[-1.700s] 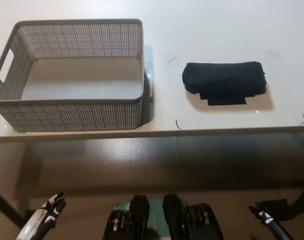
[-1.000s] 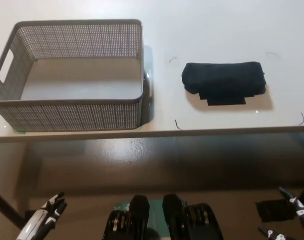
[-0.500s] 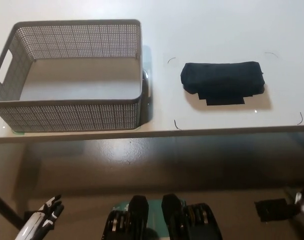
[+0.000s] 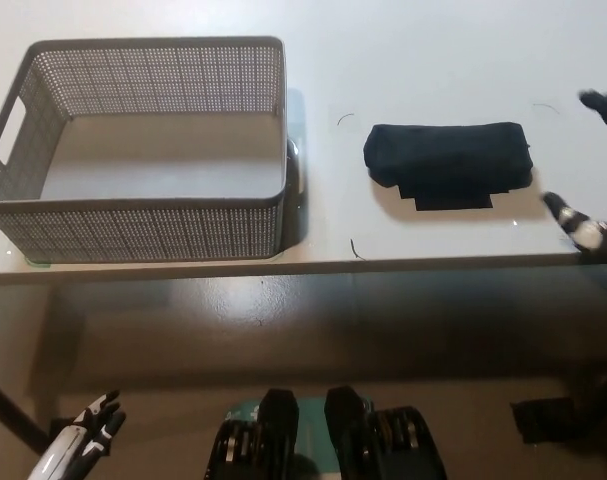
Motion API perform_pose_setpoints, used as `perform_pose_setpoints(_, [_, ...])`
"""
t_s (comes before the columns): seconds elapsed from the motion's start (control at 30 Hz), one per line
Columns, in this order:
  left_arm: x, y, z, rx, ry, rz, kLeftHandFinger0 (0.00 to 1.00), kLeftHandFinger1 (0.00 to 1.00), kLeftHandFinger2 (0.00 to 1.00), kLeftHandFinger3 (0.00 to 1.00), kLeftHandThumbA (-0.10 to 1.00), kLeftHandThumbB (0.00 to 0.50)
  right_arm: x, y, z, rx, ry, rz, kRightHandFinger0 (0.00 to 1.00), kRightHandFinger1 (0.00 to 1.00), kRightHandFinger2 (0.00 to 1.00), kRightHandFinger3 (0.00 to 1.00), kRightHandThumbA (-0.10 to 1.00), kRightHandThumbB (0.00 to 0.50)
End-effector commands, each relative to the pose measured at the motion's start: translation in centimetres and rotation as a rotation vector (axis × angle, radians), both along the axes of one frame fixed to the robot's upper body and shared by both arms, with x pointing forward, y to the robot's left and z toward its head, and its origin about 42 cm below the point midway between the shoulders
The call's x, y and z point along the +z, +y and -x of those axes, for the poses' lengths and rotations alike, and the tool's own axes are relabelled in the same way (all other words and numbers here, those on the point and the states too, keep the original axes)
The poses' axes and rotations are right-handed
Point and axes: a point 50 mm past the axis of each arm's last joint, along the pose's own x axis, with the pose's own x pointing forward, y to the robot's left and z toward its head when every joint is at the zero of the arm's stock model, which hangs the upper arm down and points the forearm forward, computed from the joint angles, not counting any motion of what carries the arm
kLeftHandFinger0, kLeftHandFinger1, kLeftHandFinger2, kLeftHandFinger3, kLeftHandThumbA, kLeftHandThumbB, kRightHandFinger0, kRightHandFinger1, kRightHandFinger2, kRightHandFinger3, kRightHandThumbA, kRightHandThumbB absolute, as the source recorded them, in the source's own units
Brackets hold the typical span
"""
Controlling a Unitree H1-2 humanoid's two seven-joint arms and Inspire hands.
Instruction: Use the right hand to pick up the pencil case on the right hand side and put it into a grey container on the left side
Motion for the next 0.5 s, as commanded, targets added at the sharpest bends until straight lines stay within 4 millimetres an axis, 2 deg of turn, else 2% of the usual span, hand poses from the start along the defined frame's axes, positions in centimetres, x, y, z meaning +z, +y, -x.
perform_pose_setpoints(0.0, [0.9, 1.0, -0.1, -0.027, -0.039, -0.027, 1.00, 1.00, 1.00, 1.00, 1.00, 0.278, 4.2, 0.8, -6.0, -0.112, -0.008, 0.268, 1.00, 1.00, 1.00, 1.00, 0.72, 0.500])
perform_pose_setpoints(0.03, [0.9, 0.9, 0.0, -0.027, -0.039, -0.029, 1.00, 1.00, 1.00, 1.00, 1.00, 0.278, 4.3, 0.9, -6.3, -0.115, -0.005, 0.276, 1.00, 1.00, 1.00, 1.00, 0.73, 0.500])
perform_pose_setpoints(0.1, [0.9, 0.9, 0.0, -0.030, -0.049, -0.034, 1.00, 1.00, 1.00, 1.00, 1.00, 0.288, 5.1, 1.6, -8.9, -0.128, 0.025, 0.308, 1.00, 1.00, 1.00, 1.00, 0.73, 0.500])
perform_pose_setpoints(0.27, [0.8, 0.8, 0.0, -0.027, -0.042, -0.025, 1.00, 1.00, 1.00, 1.00, 1.00, 0.294, 5.5, 2.3, -12.7, -0.154, 0.057, 0.386, 1.00, 1.00, 1.00, 1.00, 0.74, 0.500])
perform_pose_setpoints(0.33, [0.8, 0.9, -0.2, -0.029, -0.042, -0.033, 1.00, 1.00, 1.00, 1.00, 1.00, 0.280, 5.7, 2.8, -14.6, -0.178, 0.084, 0.425, 1.00, 1.00, 1.00, 1.00, 0.75, 0.500])
perform_pose_setpoints(0.43, [0.6, 0.8, 0.0, -0.032, -0.036, -0.041, 1.00, 1.00, 1.00, 1.00, 1.00, 0.284, 5.7, 3.4, -16.5, -0.195, 0.131, 0.444, 1.00, 1.00, 1.00, 1.00, 0.75, 0.500])
perform_pose_setpoints(0.47, [0.6, 0.8, 0.0, -0.033, -0.035, -0.042, 1.00, 1.00, 1.00, 1.00, 1.00, 0.285, 5.6, 3.4, -16.6, -0.195, 0.133, 0.444, 1.00, 1.00, 1.00, 1.00, 0.75, 0.500])
